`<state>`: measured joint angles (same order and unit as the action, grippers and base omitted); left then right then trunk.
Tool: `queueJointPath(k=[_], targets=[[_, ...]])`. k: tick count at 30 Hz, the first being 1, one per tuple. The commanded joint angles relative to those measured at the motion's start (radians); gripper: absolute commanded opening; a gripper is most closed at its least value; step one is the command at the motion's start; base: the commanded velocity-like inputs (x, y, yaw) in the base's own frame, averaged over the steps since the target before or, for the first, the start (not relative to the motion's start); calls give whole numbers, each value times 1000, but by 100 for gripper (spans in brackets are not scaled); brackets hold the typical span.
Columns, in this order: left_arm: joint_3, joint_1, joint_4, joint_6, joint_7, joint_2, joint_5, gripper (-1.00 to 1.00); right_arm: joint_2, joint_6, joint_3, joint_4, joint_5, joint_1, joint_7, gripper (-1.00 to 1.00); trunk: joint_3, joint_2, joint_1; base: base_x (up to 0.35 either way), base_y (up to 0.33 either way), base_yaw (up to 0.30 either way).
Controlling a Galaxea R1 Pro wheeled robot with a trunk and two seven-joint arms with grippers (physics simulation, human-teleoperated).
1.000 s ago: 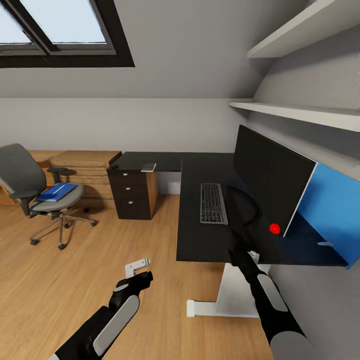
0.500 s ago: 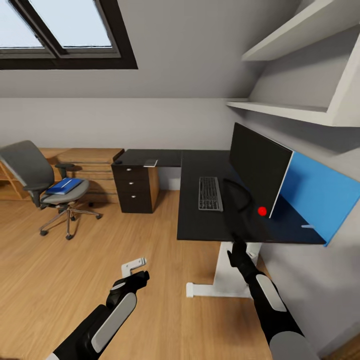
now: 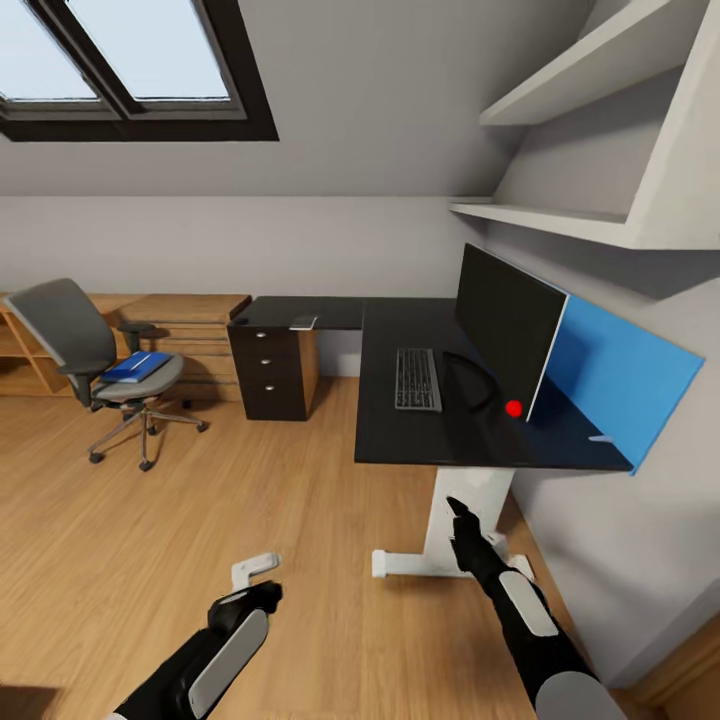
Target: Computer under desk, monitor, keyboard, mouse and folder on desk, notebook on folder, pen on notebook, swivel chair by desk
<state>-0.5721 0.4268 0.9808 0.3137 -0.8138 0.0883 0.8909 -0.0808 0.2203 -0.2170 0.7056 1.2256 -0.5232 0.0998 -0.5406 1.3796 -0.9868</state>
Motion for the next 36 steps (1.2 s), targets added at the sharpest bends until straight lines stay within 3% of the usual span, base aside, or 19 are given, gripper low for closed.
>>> queueJointPath(k=[1,3,8,10,13,15,16,21,23,26,29,31,36], targets=[[-4,1,-37,3,-6,1,4,100,-2,-6,-7,-19,-50,0,3,100,2,-7,4,-9,0,0],[-4,1,-76,2,-6,1,4,100,-2,-24,-7,-42,-107,1,3,100,8,-21,12,-7,0,0],[-12,1,-267,-13,11,-14,3,100,-2,-171,-8,-193,-343,1,6,100,24,-56,31,-2,0,0],[-16,1,-312,-37,23,-27,3,100,-2,-218,-8,-237,-387,2,5,100,30,-70,39,0,0,0],[-25,1,-434,-130,77,-63,2,100,-1,-368,-8,-374,-494,2,4,100,40,-91,50,0,0,0],[-30,1,-483,-170,105,-78,0,100,-1,-443,-7,-437,-535,2,3,100,46,-105,58,0,0,0],[-35,1,-529,-206,133,-93,-2,100,-1,-524,-7,-499,-571,2,3,100,49,-112,62,0,0,0],[-70,1,-667,-286,219,-127,-5,100,1,-778,-7,-666,-641,2,1,100,65,-147,81,0,0,0],[-84,1,-715,-309,263,-132,-5,100,1,-831,-7,-696,-651,5,-1,100,71,-161,88,0,0,0],[-92,1,-776,-356,341,-135,-6,100,1,-864,-7,-714,-656,23,-2,100,81,-182,100,0,0,0],[-97,1,-859,-453,449,-136,-5,100,-2,-882,-7,-723,-661,45,1,100,90,-203,111,0,0,0],[-99,1,-897,-494,487,-137,-5,100,-3,-888,-7,-725,-673,58,2,100,96,-217,119,0,0,0],[-100,1,-919,-518,509,-136,-5,100,4,-888,-7,-725,-757,72,2,100,112,-252,138,0,0,0]])
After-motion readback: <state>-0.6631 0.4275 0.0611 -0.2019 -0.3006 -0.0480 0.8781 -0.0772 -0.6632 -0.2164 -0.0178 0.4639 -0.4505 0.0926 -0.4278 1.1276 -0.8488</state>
